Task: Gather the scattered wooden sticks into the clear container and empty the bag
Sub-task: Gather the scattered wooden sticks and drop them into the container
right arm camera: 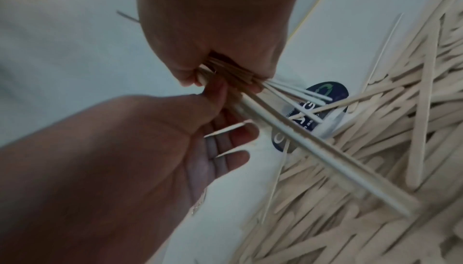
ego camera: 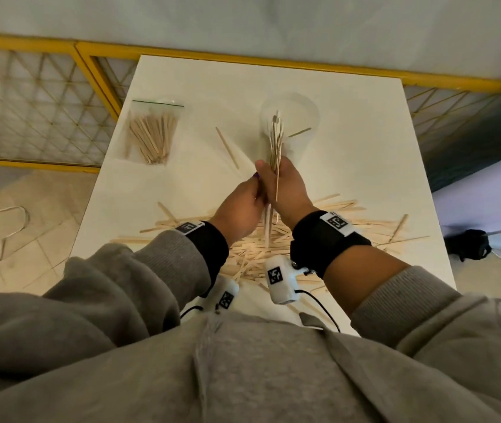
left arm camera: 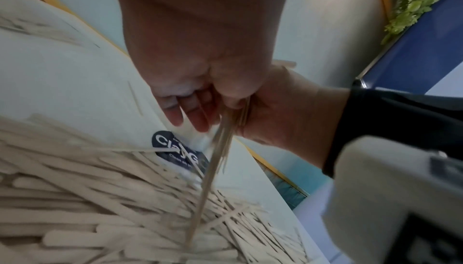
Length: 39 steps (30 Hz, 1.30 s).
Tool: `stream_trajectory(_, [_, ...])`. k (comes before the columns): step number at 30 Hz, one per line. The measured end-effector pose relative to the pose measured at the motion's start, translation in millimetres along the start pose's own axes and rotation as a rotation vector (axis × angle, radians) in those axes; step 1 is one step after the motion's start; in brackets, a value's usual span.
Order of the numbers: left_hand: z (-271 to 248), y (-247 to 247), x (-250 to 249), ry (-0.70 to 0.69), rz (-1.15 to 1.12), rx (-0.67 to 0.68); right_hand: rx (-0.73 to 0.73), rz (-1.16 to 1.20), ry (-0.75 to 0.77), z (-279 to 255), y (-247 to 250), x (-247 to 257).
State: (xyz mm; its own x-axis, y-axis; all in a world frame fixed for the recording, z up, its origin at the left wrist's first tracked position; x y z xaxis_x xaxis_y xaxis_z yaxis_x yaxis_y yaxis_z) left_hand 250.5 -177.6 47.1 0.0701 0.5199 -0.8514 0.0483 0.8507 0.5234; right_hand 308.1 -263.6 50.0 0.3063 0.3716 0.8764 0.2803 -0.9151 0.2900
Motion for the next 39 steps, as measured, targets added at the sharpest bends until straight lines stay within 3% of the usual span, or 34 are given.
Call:
stream_trajectory(2, [-2.8, 9.1, 3.3, 0.035, -0.026, -0.026, 0.028, -0.014, 0.018, -0.3, -1.0, -1.6])
stream_trajectory(6, [-7.6, 36.1, -11.0, 0.134, -0.159, -0.263, 0.134, -0.055, -0.011, -0.9, -7.6, -1.9])
stream_trajectory(10, [0.7, 37.7, -34.3, 0.131, 0.075, -0.151, 0.058, -0.204, -0.009, -3.8, -15.4, -3.6])
stream_trajectory(14, [7.5, 43.3, -32.8, 0.123, 0.236, -0.077, 0.041, -0.105, -0.092, -1.3, -17.4, -6.5])
stream_trajectory(17, [0.3, 56.1, -32.4, 0.04, 0.177, -0.126, 0.07, -0.011, -0.099, 3.3, -11.4, -2.9])
stream_trajectory(20, [-7.5, 65.1, -17.5, 0.067, 0.017, -0.224, 0.135, 0.091, -0.107, 0.1, 2.0, 2.9])
stream_trajectory(22, [-9.5, 58.7, -5.2, 0.125, -0.022, -0.181, 0.215, 0.209, -0.085, -3.8, 8.0, 10.4])
stream_trajectory(27, [-3.5, 30.6, -0.6, 0.218, -0.125, -0.118, 0.256, 0.461, -0.057, -11.7, 12.1, 22.8])
stream_trajectory(31, [-1.7, 28.3, -14.7, 0.171, -0.168, -0.079, 0.21, 0.604, -0.071, -13.5, 17.1, 32.7])
stream_trajectory(35, [-7.2, 15.8, -25.1, 0.059, -0.349, 0.165, 0.204, 0.678, -0.01, -12.7, 22.9, 40.4])
stream_trajectory(39, [-1.4, 15.1, -17.8, 0.092, -0.425, 0.108, 0.386, 0.608, -0.075, -16.1, 24.6, 38.3])
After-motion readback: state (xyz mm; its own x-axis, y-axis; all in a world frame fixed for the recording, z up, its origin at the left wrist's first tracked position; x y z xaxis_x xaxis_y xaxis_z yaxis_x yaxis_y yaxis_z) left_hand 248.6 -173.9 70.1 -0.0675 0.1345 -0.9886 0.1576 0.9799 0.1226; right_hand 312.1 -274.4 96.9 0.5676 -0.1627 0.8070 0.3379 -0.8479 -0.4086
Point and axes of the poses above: each hand's wrist, its own z-axis towards the middle knuckle, its own y-axis out of the back of the hand, x = y × z, the point moved 3 cm from there along z, towards the middle knuckle, and after that the axes turned 13 degrees about -y, right-handed, at the moved point
